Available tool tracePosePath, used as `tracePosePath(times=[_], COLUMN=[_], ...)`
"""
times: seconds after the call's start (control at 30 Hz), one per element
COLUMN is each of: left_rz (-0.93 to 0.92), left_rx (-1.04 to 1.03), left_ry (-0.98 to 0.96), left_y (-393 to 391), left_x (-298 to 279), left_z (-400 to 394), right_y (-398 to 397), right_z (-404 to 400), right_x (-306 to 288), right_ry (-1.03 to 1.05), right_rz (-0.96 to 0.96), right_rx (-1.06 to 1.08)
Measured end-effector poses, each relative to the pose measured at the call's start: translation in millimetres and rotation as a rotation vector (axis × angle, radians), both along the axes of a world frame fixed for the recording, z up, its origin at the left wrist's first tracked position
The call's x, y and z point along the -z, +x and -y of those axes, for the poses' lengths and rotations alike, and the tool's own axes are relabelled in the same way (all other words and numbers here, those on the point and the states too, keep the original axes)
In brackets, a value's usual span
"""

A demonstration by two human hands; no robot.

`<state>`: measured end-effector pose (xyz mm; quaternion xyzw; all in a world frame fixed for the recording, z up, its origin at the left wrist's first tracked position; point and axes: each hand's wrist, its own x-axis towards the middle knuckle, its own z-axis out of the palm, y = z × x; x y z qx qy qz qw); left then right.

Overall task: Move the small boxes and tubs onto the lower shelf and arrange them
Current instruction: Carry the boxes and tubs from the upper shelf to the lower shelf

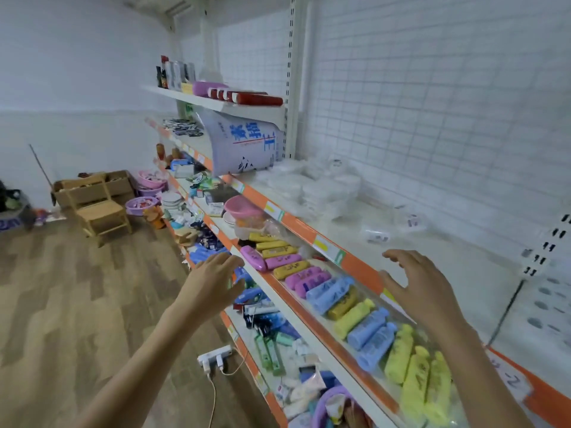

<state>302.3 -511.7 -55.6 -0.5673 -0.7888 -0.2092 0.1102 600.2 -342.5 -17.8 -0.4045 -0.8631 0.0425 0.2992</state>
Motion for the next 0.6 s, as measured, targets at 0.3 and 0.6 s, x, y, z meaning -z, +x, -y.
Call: tracePosePath(times=[0.3, 0.6], left_rz=[0.006, 0.029], left_rx=[0.154, 0.322], left_ry=[0.013, -0.091], left_y=[-78.8, -137.2], left_x=[-38.4, -46.7], left_z=[-180.4, -310.4], right_y=[-72.5, -164.6], right_z=[-142.4, -232.5], right_x=[-31.0, -30.7], right_ry=[0.022, -0.047], right_rz=[-0.021, 0.101], right_rx=[0.06, 0.031])
